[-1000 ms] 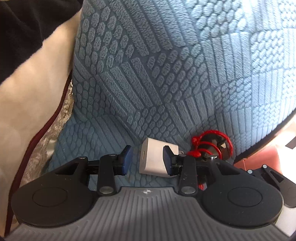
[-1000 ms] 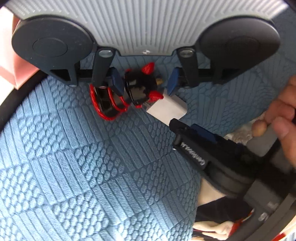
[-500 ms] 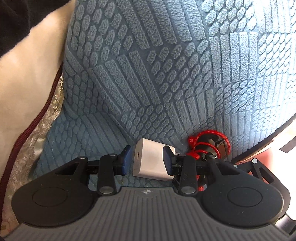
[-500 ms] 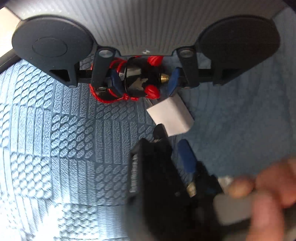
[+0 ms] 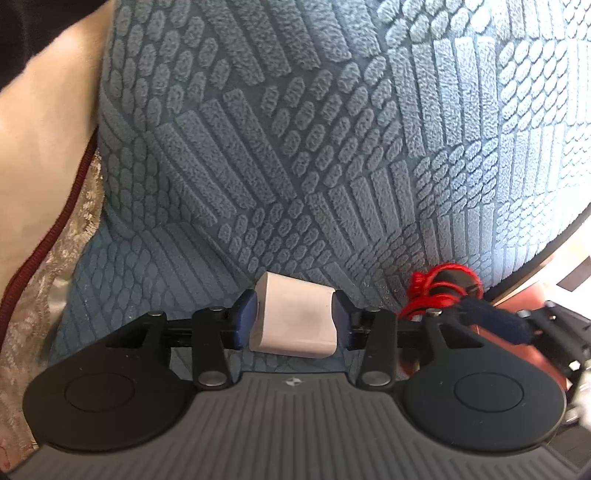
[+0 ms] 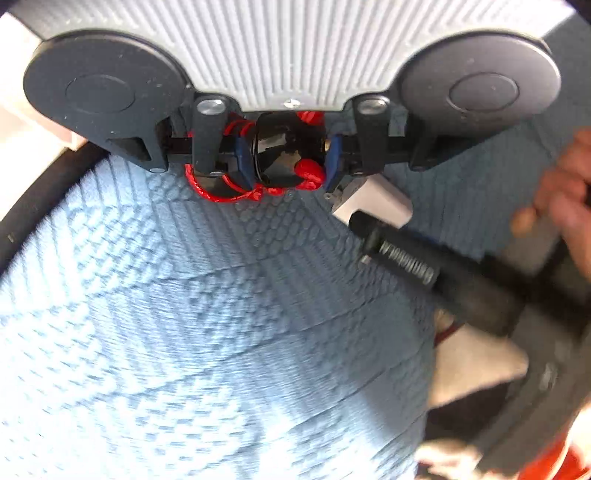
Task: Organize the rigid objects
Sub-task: 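Lift the white charger with the left gripper while the right gripper lifts the toy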
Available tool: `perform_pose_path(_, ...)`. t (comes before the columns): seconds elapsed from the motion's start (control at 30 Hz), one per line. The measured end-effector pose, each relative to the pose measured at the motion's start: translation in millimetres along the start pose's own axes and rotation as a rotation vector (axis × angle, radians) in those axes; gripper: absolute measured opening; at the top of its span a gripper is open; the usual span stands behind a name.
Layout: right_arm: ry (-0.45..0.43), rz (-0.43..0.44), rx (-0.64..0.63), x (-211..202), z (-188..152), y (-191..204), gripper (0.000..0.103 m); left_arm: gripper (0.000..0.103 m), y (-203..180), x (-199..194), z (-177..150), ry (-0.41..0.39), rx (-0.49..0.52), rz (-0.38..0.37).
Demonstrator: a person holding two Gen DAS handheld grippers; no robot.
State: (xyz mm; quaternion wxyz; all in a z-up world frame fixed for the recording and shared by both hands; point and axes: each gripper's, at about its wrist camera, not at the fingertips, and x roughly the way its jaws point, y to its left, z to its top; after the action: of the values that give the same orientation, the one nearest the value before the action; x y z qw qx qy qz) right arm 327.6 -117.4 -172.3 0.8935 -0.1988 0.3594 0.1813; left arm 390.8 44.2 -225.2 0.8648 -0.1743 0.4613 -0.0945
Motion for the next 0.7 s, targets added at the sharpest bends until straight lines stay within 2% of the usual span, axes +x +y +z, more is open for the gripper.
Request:
perform_pose_path(0.07,-0.001,0.026,0.085,-11,-2,-10,0.043,0.053,-6,7,-1,0.006,0.004,0.006)
perform_pose_path(0.13,0.005,0.061,0.166,-18,-2,-21,0.043,0.06,-15,14,-3,0.006,0.028,0.014)
perform_pose_path(0.23,0.023,0.114,0.236,-25,-7,-29,0.043,0.065,-30,22,-5,-0.001,0.079,0.029)
perform_pose_path(0.47,0.07,0.158,0.265,-30,-15,-29,0.043,0.065,-62,38,-13,-0.015,0.185,0.087)
perform_pose_path(0.6,0.087,0.178,0.301,-34,-23,-30,0.043,0.064,-78,45,-17,-0.005,0.205,0.104)
perform_pose_path(0.67,0.093,0.182,0.326,-39,-26,-32,0.043,0.063,-82,53,-19,0.034,0.2,0.119)
perform_pose_path(0.7,0.094,0.182,0.338,-41,-28,-33,0.043,0.06,-86,53,-22,0.018,0.21,0.124)
